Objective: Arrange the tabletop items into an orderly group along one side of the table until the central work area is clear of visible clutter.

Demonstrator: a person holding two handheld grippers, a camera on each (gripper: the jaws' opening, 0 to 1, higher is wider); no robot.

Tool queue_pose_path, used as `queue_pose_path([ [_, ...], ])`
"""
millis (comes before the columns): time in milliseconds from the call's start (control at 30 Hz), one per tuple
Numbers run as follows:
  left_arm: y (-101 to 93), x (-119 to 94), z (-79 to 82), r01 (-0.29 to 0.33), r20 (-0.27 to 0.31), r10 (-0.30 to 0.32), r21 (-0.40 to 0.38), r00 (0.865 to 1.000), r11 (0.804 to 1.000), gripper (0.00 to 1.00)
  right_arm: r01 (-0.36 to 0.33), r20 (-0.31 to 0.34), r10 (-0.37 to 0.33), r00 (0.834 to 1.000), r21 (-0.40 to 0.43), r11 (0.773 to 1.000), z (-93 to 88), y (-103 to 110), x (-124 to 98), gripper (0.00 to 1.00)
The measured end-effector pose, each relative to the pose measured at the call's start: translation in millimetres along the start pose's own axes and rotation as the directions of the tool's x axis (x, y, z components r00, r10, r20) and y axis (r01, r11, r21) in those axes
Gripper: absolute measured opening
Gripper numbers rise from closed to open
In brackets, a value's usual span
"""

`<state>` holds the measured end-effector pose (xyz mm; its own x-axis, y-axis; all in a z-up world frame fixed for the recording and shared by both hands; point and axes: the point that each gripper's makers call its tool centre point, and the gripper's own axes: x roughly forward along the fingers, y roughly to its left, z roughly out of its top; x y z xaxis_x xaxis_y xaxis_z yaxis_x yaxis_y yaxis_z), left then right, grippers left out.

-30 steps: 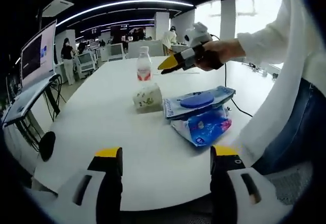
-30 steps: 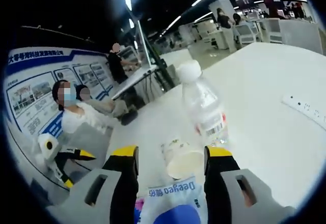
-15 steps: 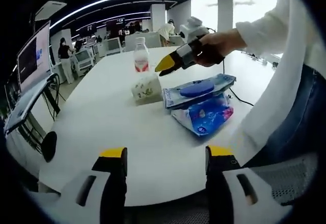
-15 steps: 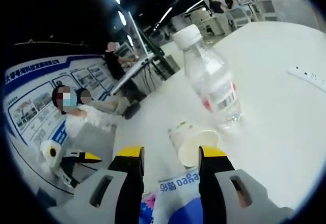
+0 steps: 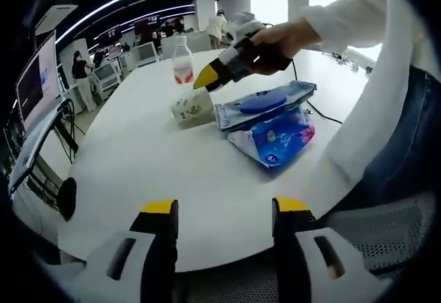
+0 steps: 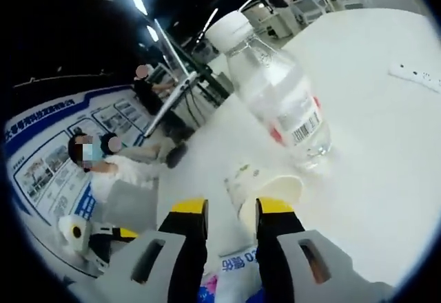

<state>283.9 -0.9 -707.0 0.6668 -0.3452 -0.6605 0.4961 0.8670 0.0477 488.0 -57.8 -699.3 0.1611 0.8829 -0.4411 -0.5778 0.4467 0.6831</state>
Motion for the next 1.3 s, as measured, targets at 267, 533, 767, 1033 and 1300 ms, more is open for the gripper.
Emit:
queue_pose_path([
  [267, -1.5, 0.2, -1.9, 0.007, -0.008, -0.007, 0.003, 1.000, 1.000, 0.53, -0.020, 0.035, 0.018, 0.999, 0.071, 0.997, 4.7, 6.8, 6.9, 0.00],
  [533, -1.1, 0.3, -3.4, 0.003, -0.019, -0.003, 0.007, 1.000, 1.000, 0.53, -0.062, 0.042, 0.059, 0.997, 0.058, 0.996, 7.2, 21.6, 3.3, 0.00],
  [767, -2.6, 0.3, -3.2, 0.009, -0.017, -0.009, 0.009, 1.000, 1.000, 0.52, -0.075, -0.001, 0.075, 0.997, -0.045, 0.996, 3.7, 29.4, -12.6, 0.00],
  [1033, -2.2, 0.1, -5.5, 0.008, -0.027, -0.007, 0.017, 1.000, 1.000, 0.51, -0.067, -0.053, 0.057, 0.997, -0.209, 0.976, 8.3, 23.4, -35.2, 0.00],
  [1300, -3.6, 0.2, -8.6, 0.013, -0.046, -0.011, 0.029, 0.999, 0.999, 0.49, -0.023, -0.080, 0.000, 0.997, -0.287, 0.958, 15.7, 11.4, -50.5, 0.00],
])
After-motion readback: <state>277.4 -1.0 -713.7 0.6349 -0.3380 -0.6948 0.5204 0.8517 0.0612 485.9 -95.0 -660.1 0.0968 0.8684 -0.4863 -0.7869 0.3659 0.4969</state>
